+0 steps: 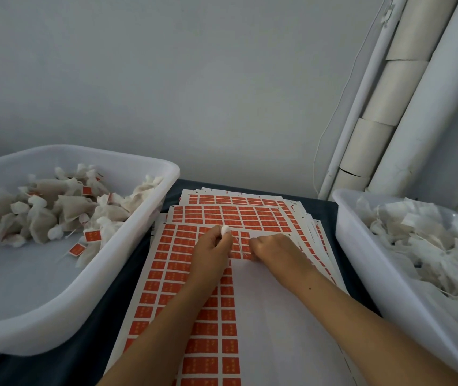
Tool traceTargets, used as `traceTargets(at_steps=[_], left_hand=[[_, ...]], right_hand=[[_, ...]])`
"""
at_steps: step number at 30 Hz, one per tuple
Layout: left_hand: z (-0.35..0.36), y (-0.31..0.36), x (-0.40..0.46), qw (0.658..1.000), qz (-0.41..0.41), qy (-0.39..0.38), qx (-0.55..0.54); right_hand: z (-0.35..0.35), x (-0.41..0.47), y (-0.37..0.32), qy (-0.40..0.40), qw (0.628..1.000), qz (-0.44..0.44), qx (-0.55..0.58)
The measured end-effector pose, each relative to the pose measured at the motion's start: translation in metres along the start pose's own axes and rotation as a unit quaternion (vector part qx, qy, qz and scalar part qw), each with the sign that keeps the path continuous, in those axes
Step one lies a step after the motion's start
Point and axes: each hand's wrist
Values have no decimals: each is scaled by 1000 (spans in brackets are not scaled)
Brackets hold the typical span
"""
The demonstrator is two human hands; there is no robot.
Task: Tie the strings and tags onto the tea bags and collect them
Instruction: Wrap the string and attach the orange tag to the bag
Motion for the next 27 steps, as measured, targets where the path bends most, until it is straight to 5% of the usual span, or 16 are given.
traceTargets(at_steps=[27], left_hand=[[-1,3,0,1000,-9,-9,16]], right_hand=[[-3,-2,4,22,994,-107,-15]])
Point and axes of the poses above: each hand's wrist, its own x-axis towards the middle knuckle, its own z-axis out of the palm, y = z × x, and after that the axes turned 10 degrees about y, right-handed
